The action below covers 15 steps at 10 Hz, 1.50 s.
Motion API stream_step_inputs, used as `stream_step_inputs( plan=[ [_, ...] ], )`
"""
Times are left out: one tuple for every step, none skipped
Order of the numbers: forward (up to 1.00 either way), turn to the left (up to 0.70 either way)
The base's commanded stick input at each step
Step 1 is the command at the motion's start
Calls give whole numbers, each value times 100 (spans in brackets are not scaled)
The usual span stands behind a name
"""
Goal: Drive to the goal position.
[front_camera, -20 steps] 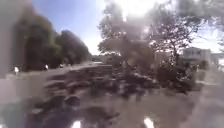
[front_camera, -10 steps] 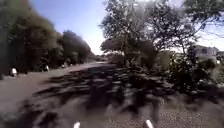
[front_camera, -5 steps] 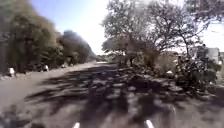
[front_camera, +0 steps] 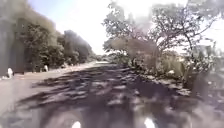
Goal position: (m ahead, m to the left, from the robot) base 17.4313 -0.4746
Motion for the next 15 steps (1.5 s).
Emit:
stream_step_inputs(
  plan=[
    [50, 0],
    [50, 0],
    [50, 0],
    [50, 0],
    [50, 0],
    [50, 0],
    [50, 0],
    [50, 0],
    [50, 0],
    [50, 0],
    [50, 0],
    [50, 0],
    [50, 0],
    [50, 0],
    [50, 0]
  ],
)
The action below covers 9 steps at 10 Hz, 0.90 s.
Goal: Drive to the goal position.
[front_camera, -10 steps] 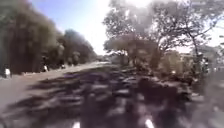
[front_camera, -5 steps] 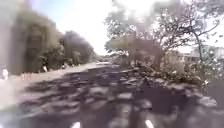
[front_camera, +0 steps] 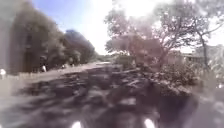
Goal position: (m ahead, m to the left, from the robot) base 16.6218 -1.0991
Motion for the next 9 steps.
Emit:
stream_step_inputs(
  plan=[
    [50, 0],
    [50, 0],
    [50, 0],
    [50, 0],
    [50, 0],
    [50, 0],
    [50, 0],
    [50, 0],
    [50, 0]
  ],
)
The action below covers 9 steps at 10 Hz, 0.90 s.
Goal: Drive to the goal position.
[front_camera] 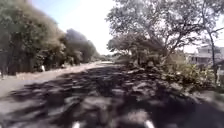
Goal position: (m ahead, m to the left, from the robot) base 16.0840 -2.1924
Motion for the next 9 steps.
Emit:
stream_step_inputs(
  plan=[
    [50, 0],
    [50, 0],
    [50, 0],
    [50, 0],
    [50, 0],
    [50, 0],
    [50, 0],
    [50, 0],
    [50, 0]
  ],
)
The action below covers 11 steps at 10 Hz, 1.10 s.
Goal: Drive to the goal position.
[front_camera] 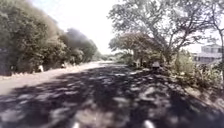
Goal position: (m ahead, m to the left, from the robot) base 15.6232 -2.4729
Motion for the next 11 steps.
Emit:
stream_step_inputs(
  plan=[
    [50, 0],
    [50, 0],
    [50, 0],
    [50, 0],
    [50, 0],
    [50, 0],
    [50, 0],
    [50, 0],
    [50, 0],
    [50, 0],
    [50, 0]
  ],
)
